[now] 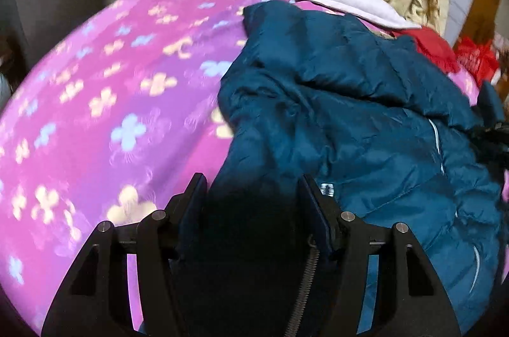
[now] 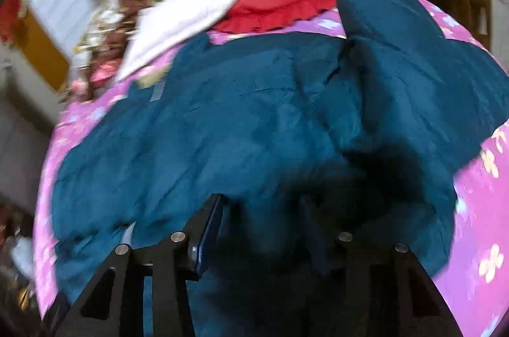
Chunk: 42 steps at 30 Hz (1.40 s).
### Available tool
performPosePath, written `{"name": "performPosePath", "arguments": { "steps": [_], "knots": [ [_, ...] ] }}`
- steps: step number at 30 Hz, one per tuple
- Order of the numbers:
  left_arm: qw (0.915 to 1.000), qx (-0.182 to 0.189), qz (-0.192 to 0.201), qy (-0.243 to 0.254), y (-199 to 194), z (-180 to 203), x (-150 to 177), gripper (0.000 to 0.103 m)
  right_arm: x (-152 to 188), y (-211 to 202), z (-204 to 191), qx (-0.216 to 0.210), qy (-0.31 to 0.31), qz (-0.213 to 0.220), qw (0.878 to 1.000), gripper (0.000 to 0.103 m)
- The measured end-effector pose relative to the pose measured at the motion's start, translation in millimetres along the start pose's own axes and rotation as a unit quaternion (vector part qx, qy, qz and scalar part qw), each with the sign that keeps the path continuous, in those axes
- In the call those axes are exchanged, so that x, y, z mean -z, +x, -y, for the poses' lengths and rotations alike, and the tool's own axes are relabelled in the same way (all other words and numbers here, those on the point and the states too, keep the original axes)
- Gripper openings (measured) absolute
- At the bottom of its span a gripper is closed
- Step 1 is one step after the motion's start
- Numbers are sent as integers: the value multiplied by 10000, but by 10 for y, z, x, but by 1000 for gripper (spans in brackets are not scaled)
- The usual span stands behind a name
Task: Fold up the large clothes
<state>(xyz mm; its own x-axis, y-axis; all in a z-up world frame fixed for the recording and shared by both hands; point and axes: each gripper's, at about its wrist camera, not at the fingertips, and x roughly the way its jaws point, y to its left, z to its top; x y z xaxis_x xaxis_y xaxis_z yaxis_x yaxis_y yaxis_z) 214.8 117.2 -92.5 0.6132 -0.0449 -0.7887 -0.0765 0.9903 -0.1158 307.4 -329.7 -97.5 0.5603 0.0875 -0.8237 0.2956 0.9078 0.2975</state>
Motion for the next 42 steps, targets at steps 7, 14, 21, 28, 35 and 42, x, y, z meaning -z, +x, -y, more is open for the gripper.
{"name": "performPosePath", "arguments": {
  "steps": [7,14,21,28,35,42],
  "knots": [
    [9991,133,89,-404,10,-160,113,61,-211,68,113,498,42,-67,9987,49],
    [9989,62,158,-426,-137,-200,313,61,-156,-947,704,-44,96,795,9968,51],
    [9992,-80,144,-354,-403,-84,351,61,-155,-1307,2159,675,1169,1037,9854,68],
    [9978,79,663,-13,-1138,236,372,61,-244,-1160,3201,514,2293,973,9671,64],
    [9975,254,635,-194,-1291,415,382,61,-492,-836,3491,459,2716,1217,9536,64],
    [9984,92,533,-161,-1161,509,365,61,-751,-656,3472,471,2688,1375,9522,64]
  ]
}}
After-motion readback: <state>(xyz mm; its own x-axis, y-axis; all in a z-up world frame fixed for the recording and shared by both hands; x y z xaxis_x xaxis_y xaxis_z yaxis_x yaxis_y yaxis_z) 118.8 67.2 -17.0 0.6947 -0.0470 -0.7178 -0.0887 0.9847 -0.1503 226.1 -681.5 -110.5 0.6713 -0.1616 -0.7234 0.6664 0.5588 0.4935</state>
